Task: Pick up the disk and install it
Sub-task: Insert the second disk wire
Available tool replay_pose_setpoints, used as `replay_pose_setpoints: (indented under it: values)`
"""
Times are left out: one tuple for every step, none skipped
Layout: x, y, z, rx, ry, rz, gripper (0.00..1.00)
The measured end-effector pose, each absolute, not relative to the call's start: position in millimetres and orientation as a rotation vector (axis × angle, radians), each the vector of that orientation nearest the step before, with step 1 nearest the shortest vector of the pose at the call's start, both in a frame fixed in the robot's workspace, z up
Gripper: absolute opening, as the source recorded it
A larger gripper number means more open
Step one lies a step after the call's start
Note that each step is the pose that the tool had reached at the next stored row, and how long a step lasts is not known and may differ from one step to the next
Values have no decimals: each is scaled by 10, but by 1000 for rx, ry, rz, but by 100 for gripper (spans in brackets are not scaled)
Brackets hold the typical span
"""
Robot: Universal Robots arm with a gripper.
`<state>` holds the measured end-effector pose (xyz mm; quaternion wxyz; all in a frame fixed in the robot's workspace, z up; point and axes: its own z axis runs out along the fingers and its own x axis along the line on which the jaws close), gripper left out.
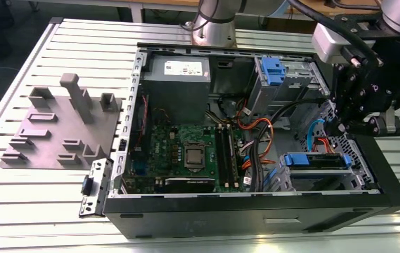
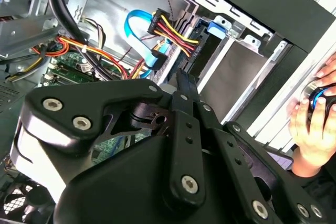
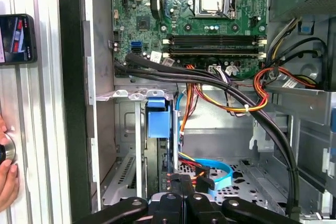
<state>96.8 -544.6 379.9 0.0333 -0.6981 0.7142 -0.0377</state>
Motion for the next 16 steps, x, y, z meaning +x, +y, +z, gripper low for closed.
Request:
replay_pose_setpoints:
  values:
    - [968,-5441,3813,-2148,2197,-116,11]
    - [968,-5434,3830,-2148,2197,-116,11]
    - [968,-5427,3847,-2148,2198,-116,11]
    - [968,-5418,3860,-2148,2197,-115,11]
    - [968,-5406,3865,-2148,2198,-115,11]
    - [968,-5395,3866,-2149,2199,-113,11]
    - [971,-5381,3866,-2150,2200,-110,11]
    - [974,-5364,3866,-2152,2202,-107,11]
    - [981,-5343,3866,-2154,2204,-103,11]
    - [990,-5321,3865,-2156,2206,-99,11]
    - [1001,-5299,3862,-2158,2208,-95,11]
    - [1012,-5278,3858,-2160,2210,-90,11]
    - [1022,-5263,3850,-2163,2213,-85,11]
    - [1027,-5249,3840,-2166,2216,-79,11]
    - [1031,-5236,3829,-2168,2218,-74,11]
    - [1036,-5223,3819,-2171,2221,-68,11]
